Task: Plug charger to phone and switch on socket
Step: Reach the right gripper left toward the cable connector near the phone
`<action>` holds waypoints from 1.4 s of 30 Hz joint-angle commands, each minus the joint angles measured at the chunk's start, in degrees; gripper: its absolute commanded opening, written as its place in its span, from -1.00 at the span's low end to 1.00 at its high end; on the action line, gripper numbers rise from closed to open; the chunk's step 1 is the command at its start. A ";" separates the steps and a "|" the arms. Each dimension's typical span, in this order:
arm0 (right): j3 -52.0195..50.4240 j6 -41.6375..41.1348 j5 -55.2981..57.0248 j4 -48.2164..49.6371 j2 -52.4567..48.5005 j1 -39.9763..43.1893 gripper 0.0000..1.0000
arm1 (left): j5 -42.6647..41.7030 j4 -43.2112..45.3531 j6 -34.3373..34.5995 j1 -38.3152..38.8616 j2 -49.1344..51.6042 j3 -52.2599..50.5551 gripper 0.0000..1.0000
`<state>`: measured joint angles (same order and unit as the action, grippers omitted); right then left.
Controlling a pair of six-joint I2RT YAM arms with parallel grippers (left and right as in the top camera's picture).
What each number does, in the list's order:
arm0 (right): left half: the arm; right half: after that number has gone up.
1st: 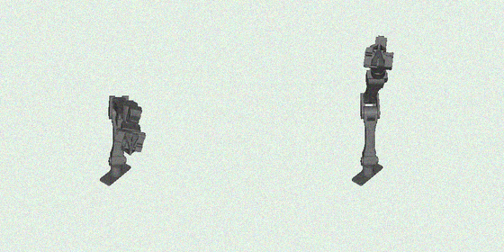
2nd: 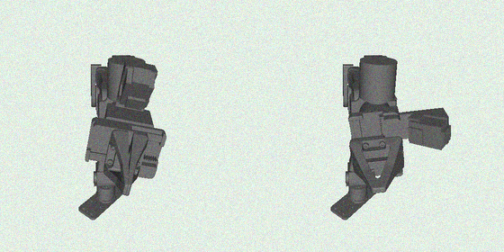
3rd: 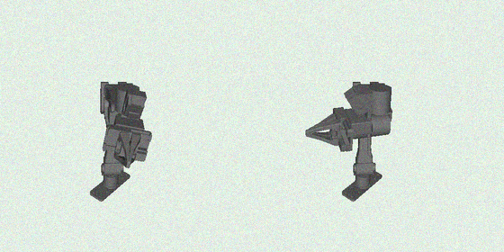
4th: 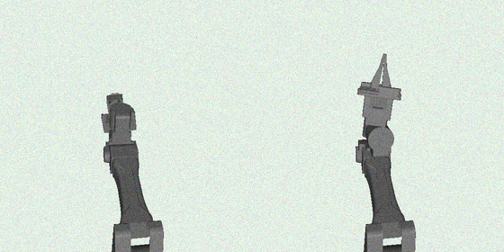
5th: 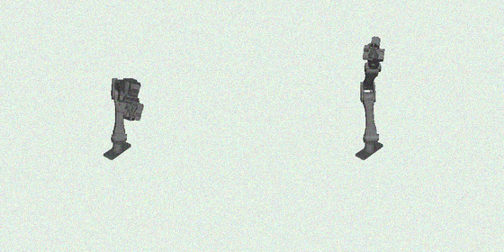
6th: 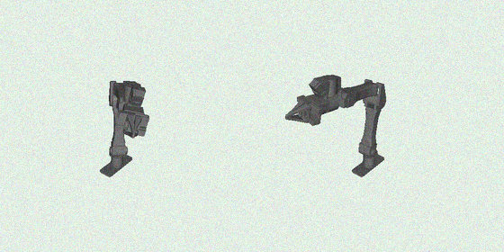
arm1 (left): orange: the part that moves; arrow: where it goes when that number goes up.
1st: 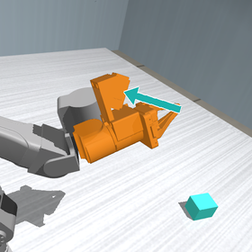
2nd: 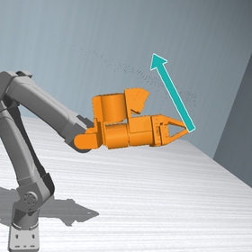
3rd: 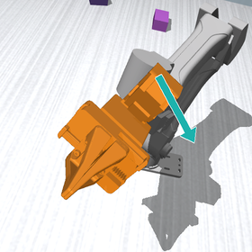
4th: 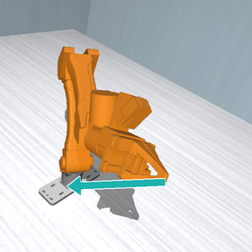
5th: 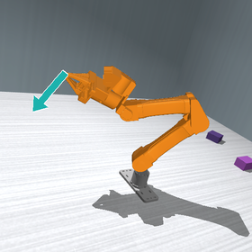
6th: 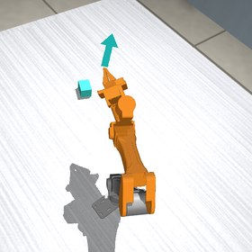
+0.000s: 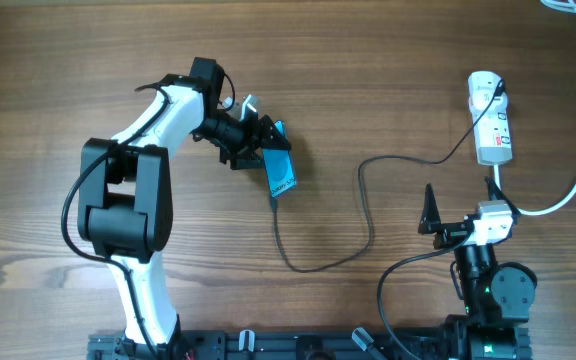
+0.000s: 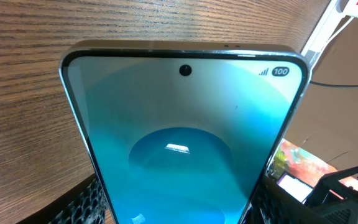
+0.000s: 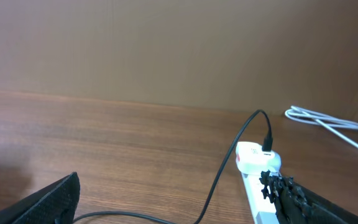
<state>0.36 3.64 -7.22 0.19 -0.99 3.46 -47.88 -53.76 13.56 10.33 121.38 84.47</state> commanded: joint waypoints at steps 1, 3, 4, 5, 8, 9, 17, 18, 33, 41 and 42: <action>-0.07 -7.50 0.04 0.22 0.04 0.13 1.00 | -1.38 -0.07 -1.40 -0.37 -0.22 -0.13 0.20; -0.07 -19.34 -4.70 1.40 0.04 0.13 1.00 | -1.38 -0.07 -1.40 -0.37 -0.22 -0.13 0.19; -0.07 -26.69 -6.80 2.14 0.04 0.13 0.99 | -1.38 -0.07 -1.40 -0.39 -0.22 -0.13 0.19; -0.04 -33.64 -8.70 2.64 0.04 0.13 0.99 | -1.38 -0.07 -1.40 -0.39 -0.22 -0.13 0.19; 0.46 -32.46 -10.95 4.72 0.02 0.13 1.00 | -1.36 0.07 -1.40 -0.39 -0.22 -0.13 0.19; 1.36 -31.26 -11.67 5.14 0.02 0.13 1.00 | -1.36 0.15 -1.40 -0.39 -0.22 -0.13 0.20; 22.23 -22.03 -20.44 -6.32 -9.33 0.13 1.00 | -1.36 0.15 -1.40 -0.37 -0.22 -0.13 0.19; 26.23 -20.98 -20.68 -9.49 -12.24 0.13 0.99 | -1.36 0.13 -1.40 -0.37 -0.22 -0.13 0.19; 69.20 -16.26 -32.57 -47.60 -57.59 0.13 1.00 | -1.36 0.13 -1.40 -0.37 -0.22 -0.13 0.19; 66.64 -9.68 -41.33 -49.86 -76.17 -6.16 0.52 | -1.36 0.11 -1.40 -0.37 -0.22 -0.13 0.18; 66.64 -9.27 -41.18 -49.75 -78.34 -7.82 0.50 | -1.36 0.11 -1.40 -0.37 -0.22 -0.13 0.18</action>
<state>67.75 -10.59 -43.94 -49.19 -73.54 0.10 -47.88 -53.74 13.54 10.33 121.38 84.42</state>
